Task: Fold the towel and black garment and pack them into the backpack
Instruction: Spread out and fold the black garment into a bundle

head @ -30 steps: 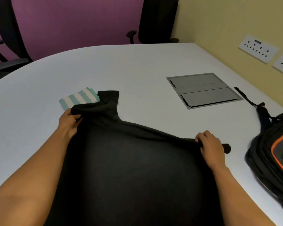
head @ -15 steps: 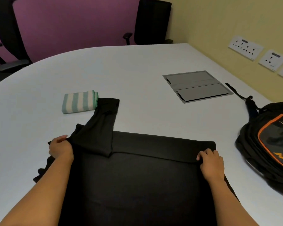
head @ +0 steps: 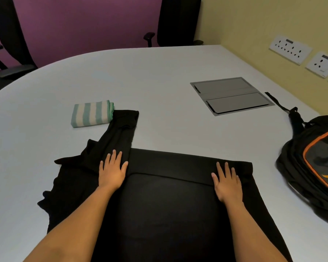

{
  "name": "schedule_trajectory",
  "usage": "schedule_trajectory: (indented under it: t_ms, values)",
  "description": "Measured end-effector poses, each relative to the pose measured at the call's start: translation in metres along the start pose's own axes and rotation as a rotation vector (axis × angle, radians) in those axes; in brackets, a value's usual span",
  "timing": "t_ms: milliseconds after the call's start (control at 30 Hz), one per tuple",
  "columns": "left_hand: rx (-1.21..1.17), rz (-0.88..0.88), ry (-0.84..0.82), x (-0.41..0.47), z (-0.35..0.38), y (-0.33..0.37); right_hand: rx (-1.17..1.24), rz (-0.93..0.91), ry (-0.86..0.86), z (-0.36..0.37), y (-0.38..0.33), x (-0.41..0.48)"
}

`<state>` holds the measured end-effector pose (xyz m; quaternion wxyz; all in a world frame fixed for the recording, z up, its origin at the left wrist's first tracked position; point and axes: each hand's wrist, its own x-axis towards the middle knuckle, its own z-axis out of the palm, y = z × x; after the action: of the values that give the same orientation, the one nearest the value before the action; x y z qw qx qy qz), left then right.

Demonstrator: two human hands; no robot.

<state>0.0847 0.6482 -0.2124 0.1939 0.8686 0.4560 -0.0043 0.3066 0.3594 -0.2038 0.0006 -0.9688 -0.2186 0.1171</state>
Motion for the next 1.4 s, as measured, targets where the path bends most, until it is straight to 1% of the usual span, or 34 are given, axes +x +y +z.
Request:
schedule_trajectory:
  t_ms: [33, 133, 200, 267, 333, 467, 533, 667, 767, 867, 933, 1000, 1033, 1100, 1200, 1267, 1333, 1400]
  values:
    - [-0.009, 0.013, 0.025, -0.001, -0.001, -0.003, 0.012, 0.016, 0.048, -0.002, -0.002, 0.000]
    - [-0.118, 0.028, 0.225, 0.005, -0.015, -0.004, 0.180, 0.064, 0.239, -0.016, -0.018, 0.008]
    - [-0.146, 0.015, 0.308, 0.015, -0.026, -0.005, 0.302, 0.021, 0.286, -0.025, -0.039, 0.017]
    - [-0.156, -0.026, 0.311, 0.027, -0.037, -0.008, 0.449, -0.046, 0.285, -0.032, -0.066, 0.026]
    - [-0.146, -0.069, 0.273, 0.041, -0.046, -0.011, 0.568, -0.118, 0.254, -0.038, -0.098, 0.034]
    - [-0.164, -0.107, 0.152, 0.074, -0.058, -0.014, 0.667, -0.284, 0.158, -0.046, -0.163, 0.051]
    - [-0.197, -0.099, 0.103, 0.092, -0.061, -0.014, 0.653, -0.371, 0.124, -0.046, -0.194, 0.060]
    - [-0.258, -0.120, 0.085, 0.120, -0.060, -0.012, 0.542, -0.573, 0.049, -0.045, -0.254, 0.080]
    - [-0.315, -0.127, 0.106, 0.138, -0.052, -0.014, 0.398, -0.717, 0.014, -0.045, -0.297, 0.097]
    - [-0.408, -0.112, 0.165, 0.151, -0.045, -0.016, 0.215, -0.805, -0.017, -0.036, -0.332, 0.114]
    - [-0.513, -0.109, 0.185, 0.155, -0.044, -0.017, 0.116, -0.823, 0.006, -0.026, -0.346, 0.126]
    - [-0.590, -0.085, 0.185, 0.153, -0.042, -0.015, 0.082, -0.826, 0.101, -0.020, -0.348, 0.135]
    - [-0.610, -0.077, 0.183, 0.151, -0.042, -0.015, 0.110, -0.811, 0.146, -0.019, -0.349, 0.138]
    - [-0.636, -0.077, 0.181, 0.147, -0.044, -0.016, 0.281, -0.731, 0.174, -0.023, -0.349, 0.139]
    - [-0.661, -0.103, 0.178, 0.139, -0.051, -0.018, 0.702, -0.550, 0.150, -0.048, -0.342, 0.124]
    - [-0.666, -0.123, 0.174, 0.132, -0.058, -0.018, 0.916, -0.483, 0.176, -0.070, -0.334, 0.110]
    - [-0.665, -0.141, 0.163, 0.123, -0.065, -0.017, 1.050, -0.437, 0.175, -0.096, -0.324, 0.093]
    - [-0.682, -0.159, 0.152, 0.114, -0.071, -0.016, 1.141, -0.404, 0.098, -0.122, -0.313, 0.074]
